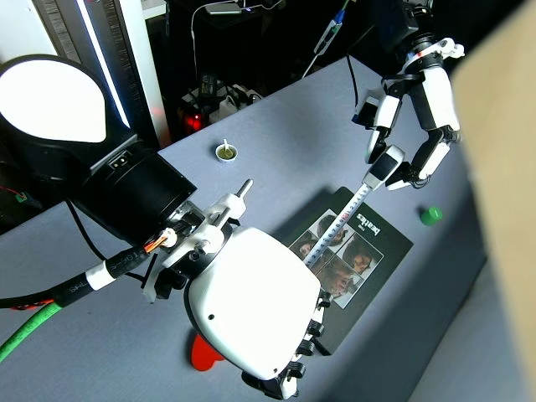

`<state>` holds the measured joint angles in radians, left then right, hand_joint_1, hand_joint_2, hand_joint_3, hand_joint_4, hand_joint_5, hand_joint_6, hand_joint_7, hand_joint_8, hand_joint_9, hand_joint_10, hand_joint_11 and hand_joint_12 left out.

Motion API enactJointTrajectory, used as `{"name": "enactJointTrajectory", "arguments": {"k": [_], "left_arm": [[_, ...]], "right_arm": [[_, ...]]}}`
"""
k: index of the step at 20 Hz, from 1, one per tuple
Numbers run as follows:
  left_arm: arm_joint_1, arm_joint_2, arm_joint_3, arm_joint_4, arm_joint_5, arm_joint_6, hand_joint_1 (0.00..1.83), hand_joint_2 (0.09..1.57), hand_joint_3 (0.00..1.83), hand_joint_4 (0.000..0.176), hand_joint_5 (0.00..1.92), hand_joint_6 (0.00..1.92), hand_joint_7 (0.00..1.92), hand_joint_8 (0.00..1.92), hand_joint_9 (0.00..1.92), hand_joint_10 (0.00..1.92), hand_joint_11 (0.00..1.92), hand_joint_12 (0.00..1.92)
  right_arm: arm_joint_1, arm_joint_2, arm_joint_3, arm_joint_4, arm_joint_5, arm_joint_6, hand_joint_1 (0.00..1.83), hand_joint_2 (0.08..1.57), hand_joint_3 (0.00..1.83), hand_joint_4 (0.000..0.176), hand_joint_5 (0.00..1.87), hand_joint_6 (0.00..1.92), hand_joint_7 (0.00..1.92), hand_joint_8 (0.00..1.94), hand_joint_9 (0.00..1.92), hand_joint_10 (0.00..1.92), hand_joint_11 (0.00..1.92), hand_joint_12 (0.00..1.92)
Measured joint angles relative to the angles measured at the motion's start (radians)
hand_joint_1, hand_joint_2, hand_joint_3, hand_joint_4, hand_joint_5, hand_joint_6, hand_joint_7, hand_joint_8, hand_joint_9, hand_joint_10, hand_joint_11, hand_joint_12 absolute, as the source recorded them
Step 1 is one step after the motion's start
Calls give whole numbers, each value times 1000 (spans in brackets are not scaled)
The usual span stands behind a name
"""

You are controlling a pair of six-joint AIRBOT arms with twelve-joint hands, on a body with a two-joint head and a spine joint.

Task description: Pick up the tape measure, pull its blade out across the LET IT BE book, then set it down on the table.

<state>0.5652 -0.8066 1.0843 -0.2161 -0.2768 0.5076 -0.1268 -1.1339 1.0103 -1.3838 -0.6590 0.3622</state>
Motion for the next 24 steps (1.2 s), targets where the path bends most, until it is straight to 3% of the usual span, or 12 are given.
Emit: {"name": "enactJointTrajectory", "arguments": {"k": [1, 3, 6, 10, 14, 19, 24], "left_arm": [[0, 0, 0, 2, 0, 0, 1384, 1090, 0, 0, 952, 890, 975, 891, 1053, 1097, 1040, 903], [0, 0, 0, 3, 3, 0, 1384, 1090, 0, 0, 950, 890, 977, 891, 1053, 1097, 1046, 906], [2, 3, 0, 13, 19, 14, 1384, 1090, 0, 0, 951, 877, 975, 904, 1053, 1099, 1037, 902], [10, 3, 0, 18, 14, 11, 1384, 1090, 0, 0, 956, 875, 971, 906, 1055, 1097, 1044, 904], [40, 0, 21, 112, 16, -87, 1381, 1100, 0, 0, 918, 924, 949, 944, 1045, 1110, 1034, 894], [100, -10, 57, 120, 6, -158, 1383, 1091, 0, 0, 968, 858, 958, 937, 1046, 1097, 1031, 882], [180, -34, 112, 122, -64, -223, 1380, 1103, 0, 0, 942, 878, 922, 980, 1036, 1131, 1050, 867]], "right_arm": [[-7, -3, 0, -7, 0, 1, 838, 1139, 0, 0, 725, 180, 837, 152, 850, 128, 532, 994], [-16, -8, 1, 24, -7, -11, 608, 1110, 0, 0, 524, 1, 616, 1, 593, 1, 254, 860], [-26, -8, 7, 23, -37, -27, 404, 1064, 0, 0, 292, 0, 329, 0, 334, 0, 42, 831], [-39, -8, -4, 29, -45, -36, 258, 1041, 0, 0, 145, 0, 231, 0, 220, 0, 0, 765], [-33, 2, -42, 25, -39, -46, 276, 1026, 0, 0, 168, 11, 234, 3, 233, 7, 0, 754], [24, 64, -119, 21, -35, -55, 274, 1022, 0, 0, 177, 3, 246, 2, 249, 4, 0, 798], [69, 192, -251, 22, -31, -74, 274, 1020, 0, 0, 190, 9, 249, 2, 246, 2, 0, 793]]}}
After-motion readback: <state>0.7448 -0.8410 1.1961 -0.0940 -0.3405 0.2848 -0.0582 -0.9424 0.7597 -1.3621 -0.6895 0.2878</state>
